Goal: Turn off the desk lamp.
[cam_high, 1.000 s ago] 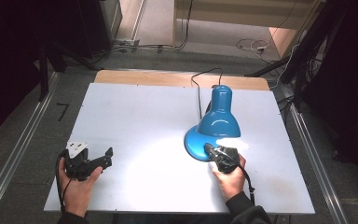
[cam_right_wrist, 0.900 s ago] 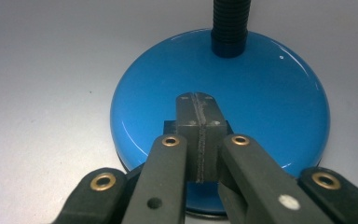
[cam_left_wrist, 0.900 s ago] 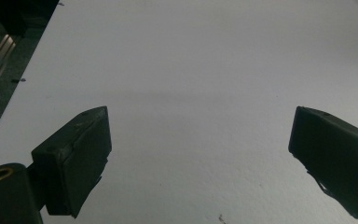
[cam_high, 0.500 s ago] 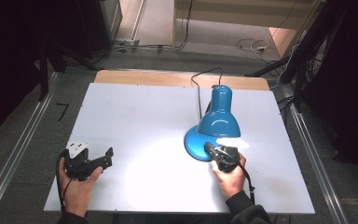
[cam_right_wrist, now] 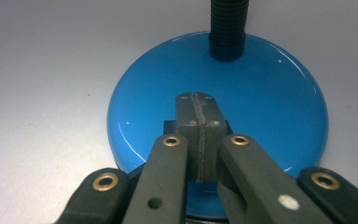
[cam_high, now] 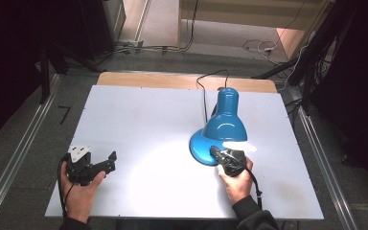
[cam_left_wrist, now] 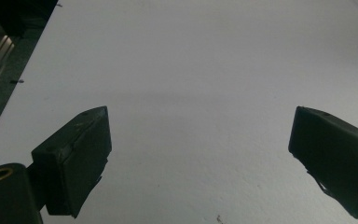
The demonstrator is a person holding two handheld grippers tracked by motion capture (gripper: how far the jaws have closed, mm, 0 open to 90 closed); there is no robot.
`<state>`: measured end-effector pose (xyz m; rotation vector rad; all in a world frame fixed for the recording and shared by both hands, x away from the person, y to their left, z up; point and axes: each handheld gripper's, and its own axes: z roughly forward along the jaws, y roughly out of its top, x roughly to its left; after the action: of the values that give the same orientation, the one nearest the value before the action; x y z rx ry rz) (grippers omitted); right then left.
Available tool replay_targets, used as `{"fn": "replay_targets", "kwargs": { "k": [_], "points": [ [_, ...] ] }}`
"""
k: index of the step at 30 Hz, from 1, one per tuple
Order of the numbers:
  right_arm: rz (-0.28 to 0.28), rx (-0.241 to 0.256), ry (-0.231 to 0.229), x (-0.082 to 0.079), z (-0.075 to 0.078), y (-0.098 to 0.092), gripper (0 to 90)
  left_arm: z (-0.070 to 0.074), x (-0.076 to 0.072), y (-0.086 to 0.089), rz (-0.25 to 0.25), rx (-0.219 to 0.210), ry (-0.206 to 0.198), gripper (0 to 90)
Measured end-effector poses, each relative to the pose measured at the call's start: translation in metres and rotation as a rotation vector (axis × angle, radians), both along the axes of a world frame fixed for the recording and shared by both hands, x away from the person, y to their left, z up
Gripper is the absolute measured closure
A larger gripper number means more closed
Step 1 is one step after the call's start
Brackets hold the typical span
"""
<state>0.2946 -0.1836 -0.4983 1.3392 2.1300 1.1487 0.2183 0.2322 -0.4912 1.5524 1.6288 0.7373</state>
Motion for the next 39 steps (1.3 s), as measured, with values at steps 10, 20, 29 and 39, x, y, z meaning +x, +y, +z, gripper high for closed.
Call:
{"fn": "replay_targets", "kwargs": {
  "k": [10,20,29,39],
  "points": [
    [-0.016,0.000,0.003,0.0037,-0.0018,0.0019,88.5,-0.0004,0.0000,0.0007,0.003,-0.001,-0.002,6.4],
    [-0.018,0.005,0.002,0.0036,-0.0020,0.0019,88.4,0.0000,-0.0001,0.0002,0.001,0.001,-0.002,6.4],
    [-0.009,0.012,0.016,0.0056,-0.0010,0.0002,88.3,-0.0002,-0.0001,0.0002,-0.001,0.002,0.000,6.4],
    [0.003,0.038,0.006,0.0054,0.0012,0.0029,76.3,-0.0006,0.0006,0.0001,-0.002,0.002,0.002,6.4]
  ]
}}
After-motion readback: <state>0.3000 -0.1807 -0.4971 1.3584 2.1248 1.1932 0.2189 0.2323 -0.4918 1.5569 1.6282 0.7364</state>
